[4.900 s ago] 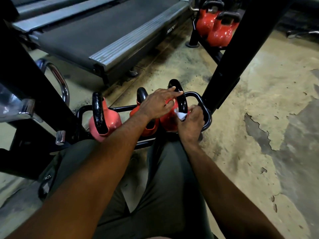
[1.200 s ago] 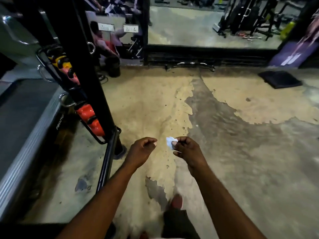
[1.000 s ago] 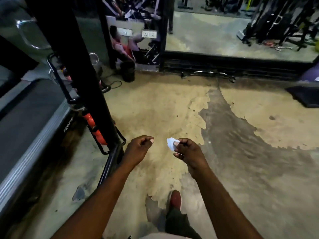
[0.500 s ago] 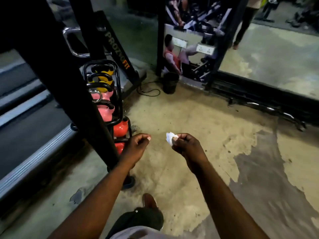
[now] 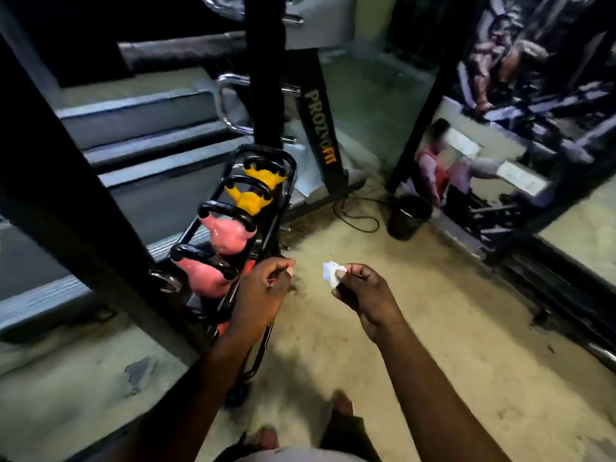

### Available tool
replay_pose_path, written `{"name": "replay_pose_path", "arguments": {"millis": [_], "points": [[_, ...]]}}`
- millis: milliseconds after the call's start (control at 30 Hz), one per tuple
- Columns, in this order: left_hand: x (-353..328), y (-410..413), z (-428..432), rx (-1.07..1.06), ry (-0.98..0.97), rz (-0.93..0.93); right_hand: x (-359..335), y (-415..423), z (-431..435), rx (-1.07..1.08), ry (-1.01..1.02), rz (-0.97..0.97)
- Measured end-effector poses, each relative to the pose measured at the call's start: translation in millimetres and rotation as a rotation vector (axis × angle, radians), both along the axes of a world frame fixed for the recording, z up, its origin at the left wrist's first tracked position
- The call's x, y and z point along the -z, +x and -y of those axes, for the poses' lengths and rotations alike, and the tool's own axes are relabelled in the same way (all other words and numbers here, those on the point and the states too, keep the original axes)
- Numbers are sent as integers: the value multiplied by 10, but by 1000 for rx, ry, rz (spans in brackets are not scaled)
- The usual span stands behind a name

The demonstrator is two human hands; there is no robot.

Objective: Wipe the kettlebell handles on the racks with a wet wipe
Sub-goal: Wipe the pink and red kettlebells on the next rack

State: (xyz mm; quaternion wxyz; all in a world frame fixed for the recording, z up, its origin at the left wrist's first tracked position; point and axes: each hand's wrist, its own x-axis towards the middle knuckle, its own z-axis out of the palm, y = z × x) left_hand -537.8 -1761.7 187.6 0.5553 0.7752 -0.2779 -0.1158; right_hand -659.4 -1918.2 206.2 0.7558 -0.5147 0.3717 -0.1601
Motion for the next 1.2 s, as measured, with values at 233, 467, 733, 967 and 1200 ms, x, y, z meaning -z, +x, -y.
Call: {"name": "replay_pose_path", "arguments": {"millis": [233,467,733,967,1200], "points": [[-145,500,199,-462,41,288,224,1103,550,-370,78,38],[-51,1021,123,-983,49,203,257,2027,734,-878,44,35],[187,1256,-165,-1045,159,-123,358,2446,91,-1170,-194,111],[317,1398,-285,-1147,20,-255,358,2496,-287,-1209,-637,254],[283,1402,-279,-1164,-2,-267,690,2258,-240,-1001,-791,280]]}}
